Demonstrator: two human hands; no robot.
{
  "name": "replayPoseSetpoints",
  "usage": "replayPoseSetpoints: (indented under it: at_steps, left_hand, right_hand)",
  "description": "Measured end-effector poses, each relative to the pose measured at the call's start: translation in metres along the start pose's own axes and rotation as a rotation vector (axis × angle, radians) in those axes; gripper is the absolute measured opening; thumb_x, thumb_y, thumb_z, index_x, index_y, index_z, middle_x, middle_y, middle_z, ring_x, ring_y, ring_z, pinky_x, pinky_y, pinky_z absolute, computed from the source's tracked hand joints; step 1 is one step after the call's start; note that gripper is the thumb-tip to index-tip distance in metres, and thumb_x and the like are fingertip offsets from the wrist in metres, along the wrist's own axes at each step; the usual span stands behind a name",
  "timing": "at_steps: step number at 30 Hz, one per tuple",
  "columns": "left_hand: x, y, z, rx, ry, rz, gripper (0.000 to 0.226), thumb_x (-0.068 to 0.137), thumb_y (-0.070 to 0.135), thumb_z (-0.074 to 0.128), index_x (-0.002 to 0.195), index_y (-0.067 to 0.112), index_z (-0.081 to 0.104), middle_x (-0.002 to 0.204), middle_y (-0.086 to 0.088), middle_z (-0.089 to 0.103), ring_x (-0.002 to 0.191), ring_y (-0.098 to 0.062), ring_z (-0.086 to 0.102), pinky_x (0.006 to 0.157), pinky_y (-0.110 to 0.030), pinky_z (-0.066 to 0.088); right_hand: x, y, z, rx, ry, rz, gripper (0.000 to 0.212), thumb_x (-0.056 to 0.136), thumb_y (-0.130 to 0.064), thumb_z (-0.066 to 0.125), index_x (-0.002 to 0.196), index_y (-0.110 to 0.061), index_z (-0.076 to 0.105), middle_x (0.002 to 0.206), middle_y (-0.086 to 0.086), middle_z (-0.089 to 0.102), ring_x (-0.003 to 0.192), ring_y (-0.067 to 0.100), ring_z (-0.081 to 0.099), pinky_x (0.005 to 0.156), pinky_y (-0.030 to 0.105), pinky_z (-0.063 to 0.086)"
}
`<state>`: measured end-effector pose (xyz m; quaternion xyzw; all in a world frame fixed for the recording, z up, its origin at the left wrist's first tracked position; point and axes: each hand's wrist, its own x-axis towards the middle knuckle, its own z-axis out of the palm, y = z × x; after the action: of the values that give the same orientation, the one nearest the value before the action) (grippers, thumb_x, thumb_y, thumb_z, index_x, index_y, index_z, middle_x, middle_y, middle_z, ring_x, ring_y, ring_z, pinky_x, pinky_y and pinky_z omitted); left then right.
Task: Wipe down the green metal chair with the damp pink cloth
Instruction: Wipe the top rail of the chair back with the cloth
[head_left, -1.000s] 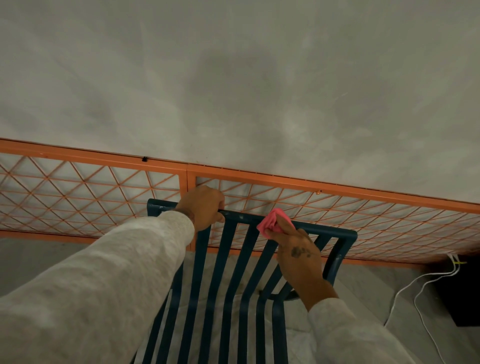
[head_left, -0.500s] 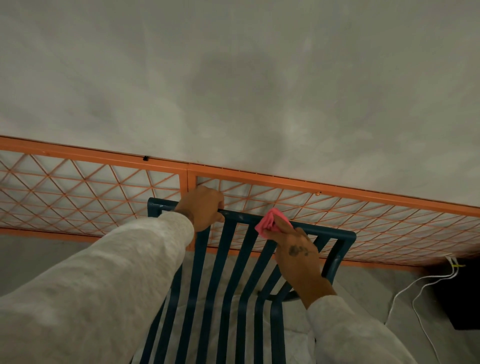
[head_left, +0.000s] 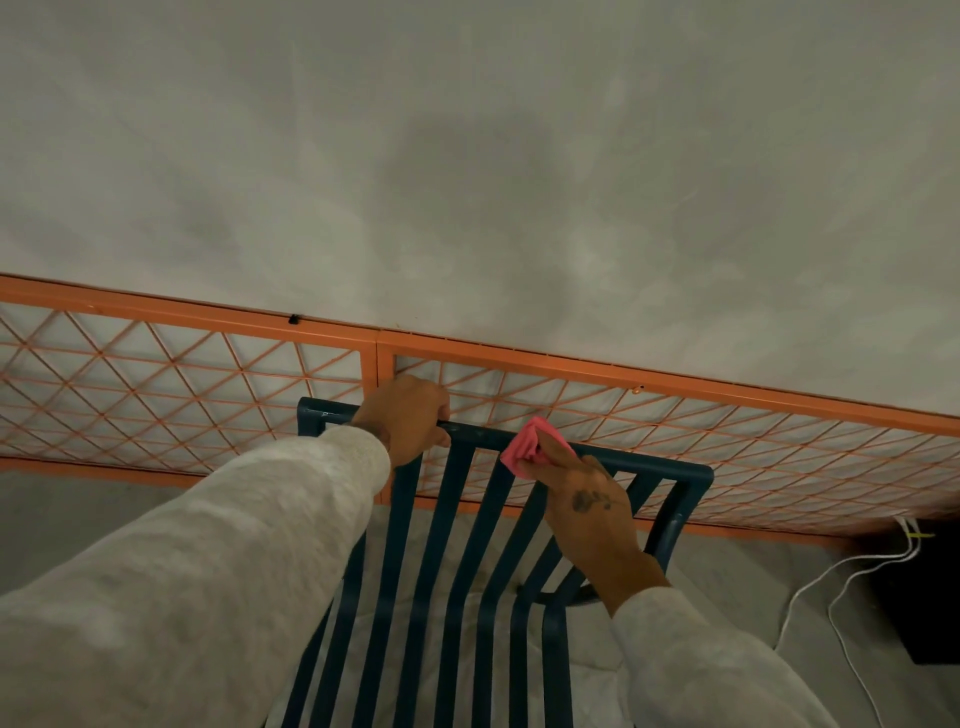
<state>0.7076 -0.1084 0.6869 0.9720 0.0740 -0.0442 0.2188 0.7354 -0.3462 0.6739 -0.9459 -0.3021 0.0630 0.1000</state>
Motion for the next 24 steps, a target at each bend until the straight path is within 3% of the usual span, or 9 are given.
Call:
replayPoseSetpoints:
  at_steps: [10,14,16,21,24]
  left_hand:
    - [0.003,0.001,-0.003,0.033,-0.028,-0.004,0.020,0.084,0.033,0.071,0.099,0.019,0.068,0.096,0.001,0.068,0.086,-0.017,0.063,0.080,-0.035,0.054]
    - [0.001,-0.001,-0.001,0.020,-0.018,0.005,0.022,0.086,0.034,0.069,0.100,0.018,0.067,0.096,0.001,0.066,0.087,-0.017,0.062,0.081,-0.032,0.052]
    - [0.001,-0.002,0.000,0.019,-0.012,0.008,0.021,0.086,0.034,0.069,0.099,0.018,0.067,0.096,0.001,0.066,0.087,-0.017,0.061,0.080,-0.031,0.051]
    - [0.002,-0.001,-0.001,0.022,-0.021,0.005,0.021,0.086,0.035,0.069,0.098,0.018,0.066,0.095,0.001,0.065,0.086,-0.017,0.061,0.080,-0.032,0.052]
    - [0.003,-0.001,-0.001,0.029,-0.031,0.003,0.021,0.085,0.035,0.070,0.097,0.018,0.065,0.093,0.002,0.065,0.084,-0.016,0.060,0.076,-0.030,0.050]
  right_hand:
    - [0.034,-0.036,0.010,0.052,-0.062,-0.124,0.063,0.085,0.005,0.053,0.127,-0.042,0.058,0.136,-0.014,0.054,0.107,0.022,0.055,0.094,0.035,0.050]
    - [0.021,0.004,0.007,0.090,0.023,-0.108,0.053,0.085,0.006,0.054,0.114,-0.037,0.067,0.122,-0.016,0.064,0.086,0.010,0.064,0.078,0.030,0.058]
    - [0.018,0.016,0.008,0.093,0.036,-0.071,0.047,0.086,0.005,0.055,0.112,-0.032,0.070,0.118,-0.011,0.066,0.084,0.010,0.065,0.077,0.028,0.058]
    - [0.019,-0.014,0.010,0.029,-0.022,0.000,0.054,0.086,-0.002,0.058,0.124,-0.040,0.060,0.136,-0.012,0.050,0.109,0.019,0.054,0.096,0.038,0.050]
    - [0.017,-0.040,0.015,-0.054,-0.011,-0.044,0.065,0.084,0.000,0.056,0.134,-0.041,0.052,0.151,-0.009,0.034,0.112,0.027,0.048,0.096,0.040,0.047]
